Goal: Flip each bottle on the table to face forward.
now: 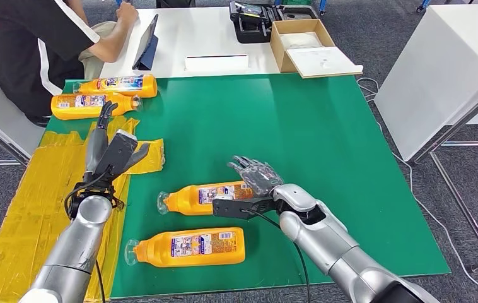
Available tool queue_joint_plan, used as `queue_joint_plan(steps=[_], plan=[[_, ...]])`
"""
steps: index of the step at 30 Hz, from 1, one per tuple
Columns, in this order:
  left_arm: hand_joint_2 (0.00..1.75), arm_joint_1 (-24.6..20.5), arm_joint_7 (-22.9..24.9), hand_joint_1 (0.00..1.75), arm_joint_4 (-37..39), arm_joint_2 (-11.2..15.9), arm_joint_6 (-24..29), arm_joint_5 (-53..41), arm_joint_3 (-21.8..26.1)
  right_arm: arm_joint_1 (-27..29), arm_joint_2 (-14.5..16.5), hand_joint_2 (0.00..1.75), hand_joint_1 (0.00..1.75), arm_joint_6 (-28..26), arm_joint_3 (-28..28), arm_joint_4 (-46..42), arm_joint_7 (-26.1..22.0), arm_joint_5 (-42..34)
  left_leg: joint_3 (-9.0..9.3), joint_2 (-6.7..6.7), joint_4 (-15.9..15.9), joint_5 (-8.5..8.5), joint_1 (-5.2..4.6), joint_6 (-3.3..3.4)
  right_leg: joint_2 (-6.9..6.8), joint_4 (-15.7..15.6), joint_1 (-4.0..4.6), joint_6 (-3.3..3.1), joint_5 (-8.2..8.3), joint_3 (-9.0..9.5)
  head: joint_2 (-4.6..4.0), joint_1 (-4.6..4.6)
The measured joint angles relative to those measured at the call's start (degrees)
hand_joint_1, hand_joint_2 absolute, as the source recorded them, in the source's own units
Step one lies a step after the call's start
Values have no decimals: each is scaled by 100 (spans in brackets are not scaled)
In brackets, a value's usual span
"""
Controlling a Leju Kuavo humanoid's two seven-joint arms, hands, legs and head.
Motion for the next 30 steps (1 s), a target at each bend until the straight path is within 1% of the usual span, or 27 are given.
queue_joint_plan(steps=[9,22,23,26,27,30], plan=[[175,-45,-17,0,21,-40,-9,75,-21,-41,76,175,0,88,163,347,18,6,2,0,0,0,1,0,0,-1,0,0,0,-1,0,-1],[175,-205,-65,0,171,-83,-44,239,-109,-138,74,175,1,299,357,939,93,29,5,1,0,0,0,0,0,-1,0,0,0,1,0,1],[175,-216,-69,0,182,-83,-37,255,-120,-155,79,175,32,307,363,976,92,25,6,1,0,0,0,0,0,-1,0,0,0,2,0,1],[175,-227,-81,0,206,-83,18,299,-136,-200,118,175,160,310,391,1090,89,20,12,3,0,0,0,0,1,-1,-1,0,0,5,0,0],[175,-228,-85,0,215,-83,37,312,-140,-215,137,175,173,309,399,1133,89,20,15,4,0,0,0,0,1,-2,-1,0,0,6,0,0],[175,-228,-96,0,234,-83,55,333,-152,-256,186,175,175,298,426,1250,86,20,23,4,0,0,1,0,1,-3,-1,0,0,11,0,-1]])
